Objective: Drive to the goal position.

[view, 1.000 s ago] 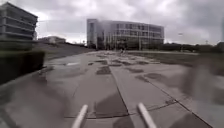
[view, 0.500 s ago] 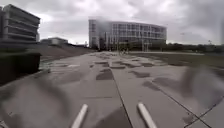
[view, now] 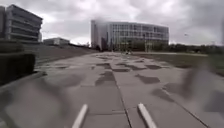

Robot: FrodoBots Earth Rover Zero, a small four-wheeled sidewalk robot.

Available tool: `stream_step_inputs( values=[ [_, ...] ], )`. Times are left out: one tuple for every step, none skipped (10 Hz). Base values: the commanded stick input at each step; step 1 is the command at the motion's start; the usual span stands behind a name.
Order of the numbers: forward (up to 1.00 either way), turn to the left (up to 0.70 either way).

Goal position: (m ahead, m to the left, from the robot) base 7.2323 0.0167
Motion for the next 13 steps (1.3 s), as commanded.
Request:
stream_step_inputs(
  values=[
    [1.00, 0.00],
    [1.00, 0.00],
    [1.00, 0.00],
    [1.00, 0.00],
    [1.00, 0.00],
    [1.00, 0.00],
    [1.00, 0.00],
    [1.00, 0.00],
    [1.00, 0.00],
    [1.00, 0.00],
    [1.00, 0.00],
    [1.00, 0.00],
    [1.00, 0.00]
  ],
)
